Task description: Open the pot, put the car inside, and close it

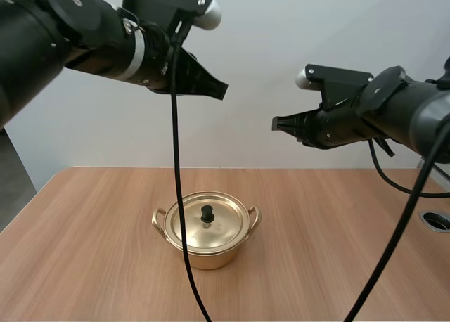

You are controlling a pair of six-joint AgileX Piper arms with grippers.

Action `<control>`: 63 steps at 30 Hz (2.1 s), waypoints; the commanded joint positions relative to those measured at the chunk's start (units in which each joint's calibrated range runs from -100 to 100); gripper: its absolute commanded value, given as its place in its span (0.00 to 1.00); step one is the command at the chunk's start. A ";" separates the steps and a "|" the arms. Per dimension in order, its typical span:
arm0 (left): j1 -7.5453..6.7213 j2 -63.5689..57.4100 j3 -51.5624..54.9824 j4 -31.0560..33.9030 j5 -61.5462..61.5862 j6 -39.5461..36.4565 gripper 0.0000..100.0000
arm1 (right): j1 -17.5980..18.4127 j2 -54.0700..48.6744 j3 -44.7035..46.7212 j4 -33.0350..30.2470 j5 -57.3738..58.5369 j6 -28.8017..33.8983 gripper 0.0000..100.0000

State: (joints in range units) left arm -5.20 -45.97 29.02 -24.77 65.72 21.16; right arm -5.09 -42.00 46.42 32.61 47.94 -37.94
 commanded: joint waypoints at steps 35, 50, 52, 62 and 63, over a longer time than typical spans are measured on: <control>0.01 -45.46 59.90 33.61 -26.89 -31.33 0.00 | 0.07 -45.69 19.69 -5.25 6.10 -5.86 0.00; 0.01 -49.69 70.98 38.95 -36.97 -31.11 0.00 | 0.07 -45.69 39.39 -12.84 -29.02 -8.26 0.00; 0.01 -53.21 70.98 38.95 -36.97 -31.11 0.00 | 0.07 -46.40 41.13 -12.85 -30.10 -8.26 0.00; 0.27 -54.03 70.98 38.83 -40.15 -31.11 0.00 | 0.95 -58.00 50.67 -31.11 -28.78 16.53 0.00; 0.27 -54.03 70.98 38.83 -40.34 -31.11 0.00 | 1.73 -58.00 50.83 -32.61 -28.07 18.98 0.00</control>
State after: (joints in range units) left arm -4.95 -100.00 100.00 14.10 25.52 -9.91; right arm -4.26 -100.00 97.10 11.53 17.28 -34.79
